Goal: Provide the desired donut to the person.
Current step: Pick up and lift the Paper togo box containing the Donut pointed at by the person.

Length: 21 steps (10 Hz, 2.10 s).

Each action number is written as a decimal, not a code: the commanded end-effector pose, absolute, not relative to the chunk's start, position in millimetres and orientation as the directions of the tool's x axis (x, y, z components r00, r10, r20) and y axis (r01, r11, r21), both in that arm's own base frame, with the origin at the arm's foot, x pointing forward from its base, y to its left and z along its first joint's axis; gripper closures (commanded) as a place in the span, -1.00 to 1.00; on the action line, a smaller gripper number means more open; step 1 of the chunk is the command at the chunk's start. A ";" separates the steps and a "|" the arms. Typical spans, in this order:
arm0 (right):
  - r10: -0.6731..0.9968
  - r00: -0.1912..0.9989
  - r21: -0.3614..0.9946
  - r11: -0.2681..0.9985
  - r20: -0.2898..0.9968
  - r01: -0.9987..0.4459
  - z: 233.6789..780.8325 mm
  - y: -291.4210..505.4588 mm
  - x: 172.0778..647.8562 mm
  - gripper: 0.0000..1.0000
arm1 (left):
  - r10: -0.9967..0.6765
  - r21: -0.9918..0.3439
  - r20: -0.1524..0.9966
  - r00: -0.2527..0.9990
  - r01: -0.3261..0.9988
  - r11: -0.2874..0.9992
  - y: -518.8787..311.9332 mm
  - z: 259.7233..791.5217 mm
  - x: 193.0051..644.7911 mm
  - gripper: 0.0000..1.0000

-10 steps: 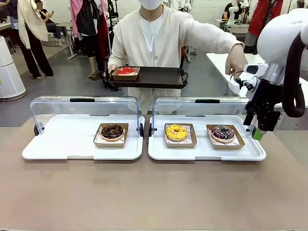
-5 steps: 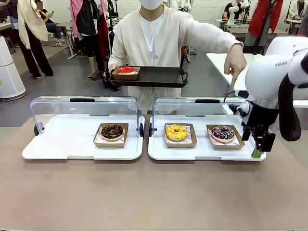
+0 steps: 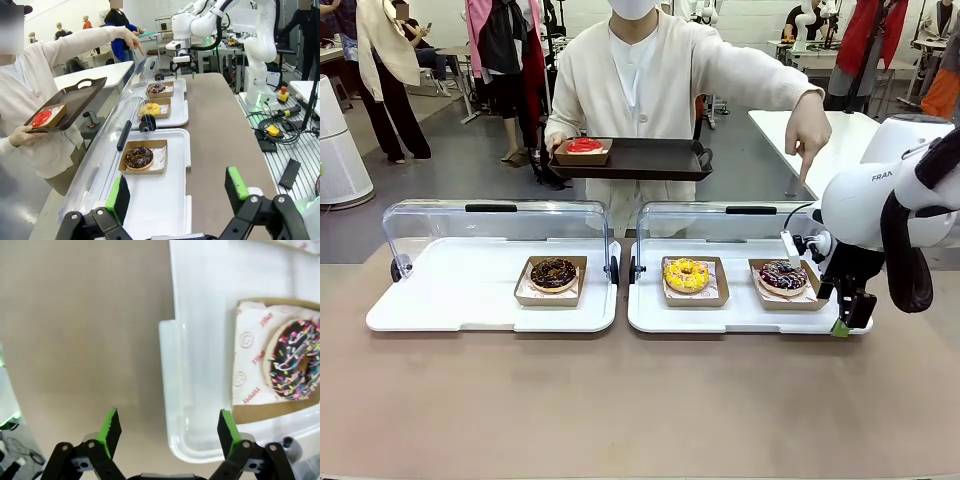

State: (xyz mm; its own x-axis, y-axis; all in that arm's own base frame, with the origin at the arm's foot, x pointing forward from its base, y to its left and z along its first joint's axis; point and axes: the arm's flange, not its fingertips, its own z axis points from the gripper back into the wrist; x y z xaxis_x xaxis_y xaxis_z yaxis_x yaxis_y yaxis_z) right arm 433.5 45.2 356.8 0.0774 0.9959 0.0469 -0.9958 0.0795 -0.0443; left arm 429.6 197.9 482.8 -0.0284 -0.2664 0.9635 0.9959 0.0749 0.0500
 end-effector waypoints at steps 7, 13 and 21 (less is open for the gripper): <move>0.979 0.123 0.011 0.122 0.163 -0.992 350.6 25.8 485.8 -1.00 | -0.266 0.054 0.963 -0.030 0.995 0.085 197.5 482.3 428.1 -1.00; 0.983 0.095 0.016 0.093 0.160 -0.996 333.3 33.7 495.5 -1.00 | -0.266 0.054 0.963 -0.030 0.995 0.085 197.5 482.3 428.1 -1.00; 0.985 0.119 0.016 0.118 0.123 -0.993 326.4 31.6 500.3 -1.00 | -0.266 0.054 0.963 -0.030 0.995 0.085 197.5 482.3 428.1 -1.00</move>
